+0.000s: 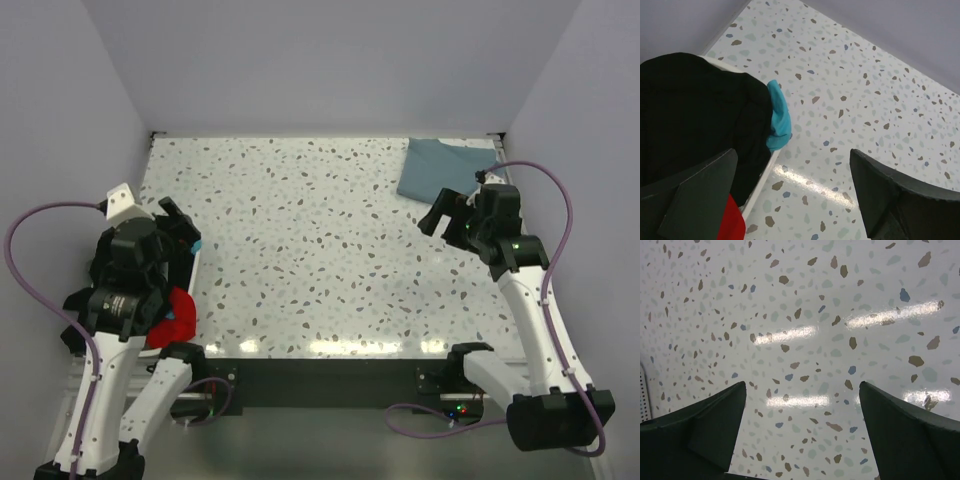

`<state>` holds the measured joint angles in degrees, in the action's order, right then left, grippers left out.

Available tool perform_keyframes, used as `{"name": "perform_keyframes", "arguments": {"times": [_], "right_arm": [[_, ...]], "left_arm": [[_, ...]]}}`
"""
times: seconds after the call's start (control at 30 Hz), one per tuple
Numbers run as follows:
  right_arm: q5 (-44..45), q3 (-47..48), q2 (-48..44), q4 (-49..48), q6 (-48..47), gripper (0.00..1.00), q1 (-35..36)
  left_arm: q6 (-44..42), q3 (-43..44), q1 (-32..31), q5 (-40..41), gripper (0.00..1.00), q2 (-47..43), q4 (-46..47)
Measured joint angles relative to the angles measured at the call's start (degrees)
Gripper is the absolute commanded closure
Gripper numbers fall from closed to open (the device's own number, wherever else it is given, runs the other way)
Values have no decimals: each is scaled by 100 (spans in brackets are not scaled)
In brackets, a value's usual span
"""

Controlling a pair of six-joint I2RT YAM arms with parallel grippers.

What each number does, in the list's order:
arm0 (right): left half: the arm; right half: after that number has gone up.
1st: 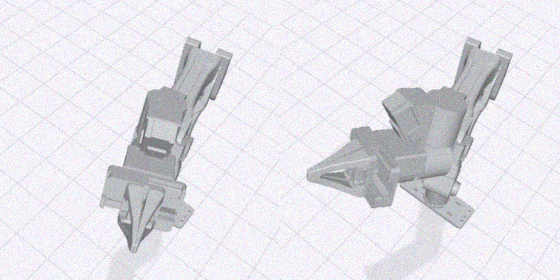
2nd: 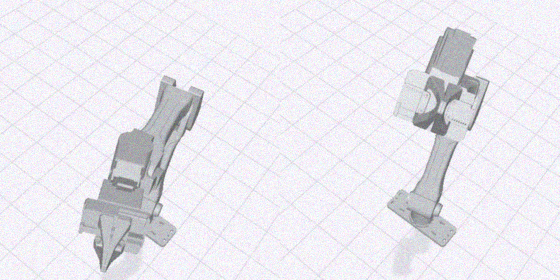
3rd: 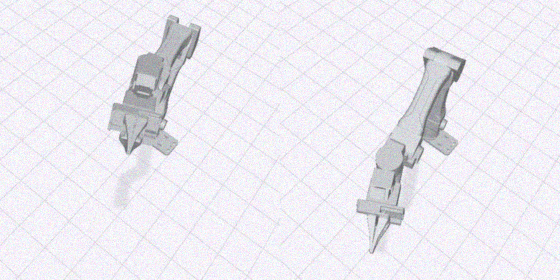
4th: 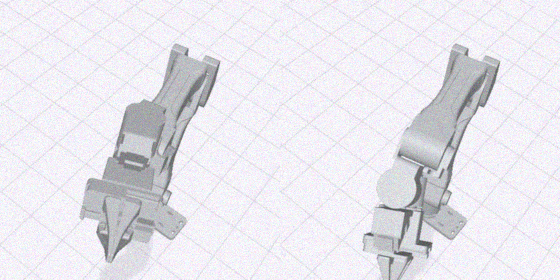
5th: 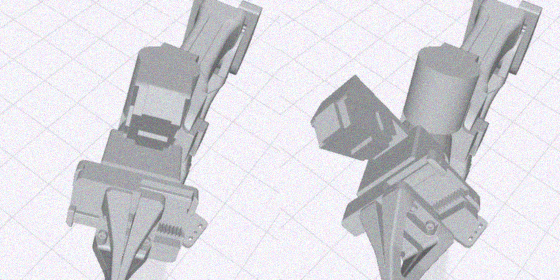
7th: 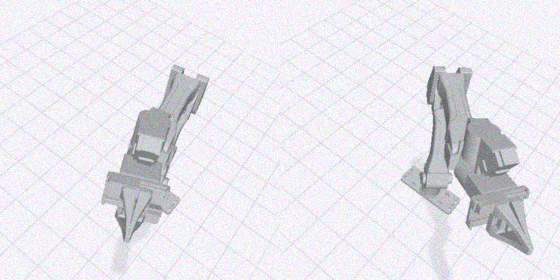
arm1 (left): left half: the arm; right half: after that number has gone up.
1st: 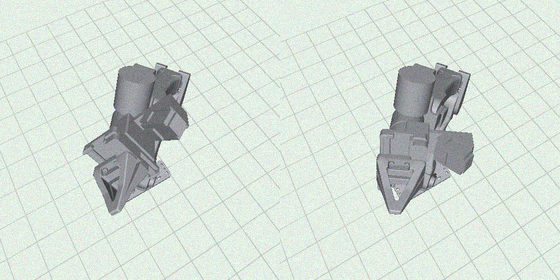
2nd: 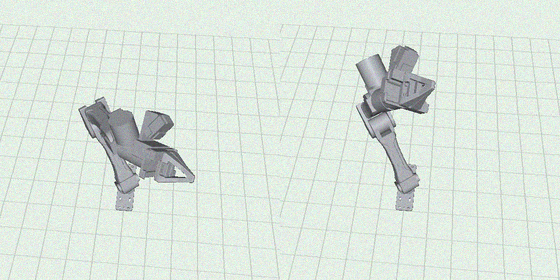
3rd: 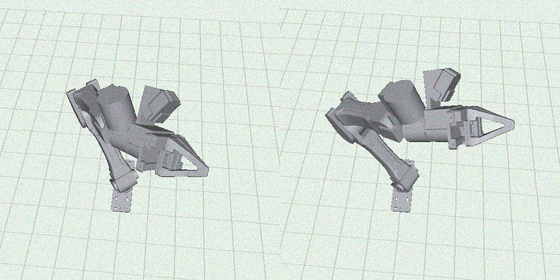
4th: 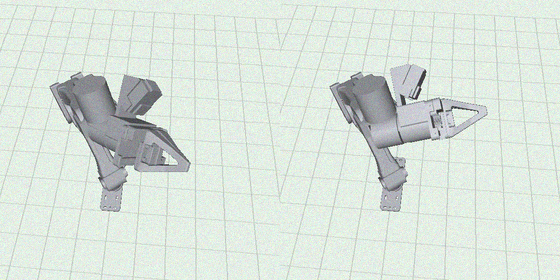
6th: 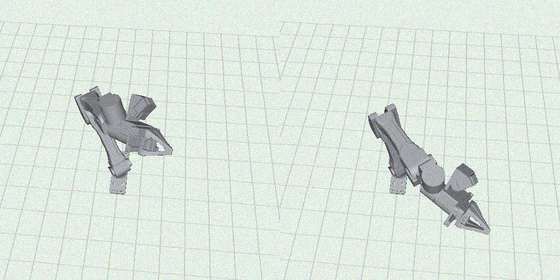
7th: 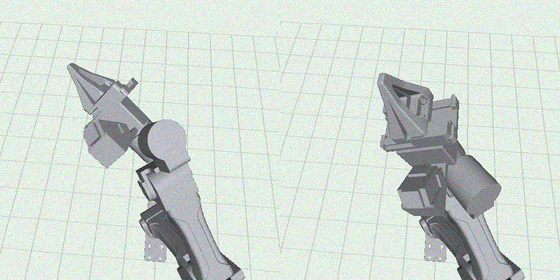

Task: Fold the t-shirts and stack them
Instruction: Grab the tshirt from the pile

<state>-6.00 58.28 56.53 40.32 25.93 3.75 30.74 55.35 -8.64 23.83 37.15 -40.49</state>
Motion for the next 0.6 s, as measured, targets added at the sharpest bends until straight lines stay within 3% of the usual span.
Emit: {"name": "perform_keyframes", "arguments": {"times": [0.6], "right_arm": [[404,0,-236,-9,188,1,0]], "left_arm": [[-50,61,0,846,0,153,-785]]}}
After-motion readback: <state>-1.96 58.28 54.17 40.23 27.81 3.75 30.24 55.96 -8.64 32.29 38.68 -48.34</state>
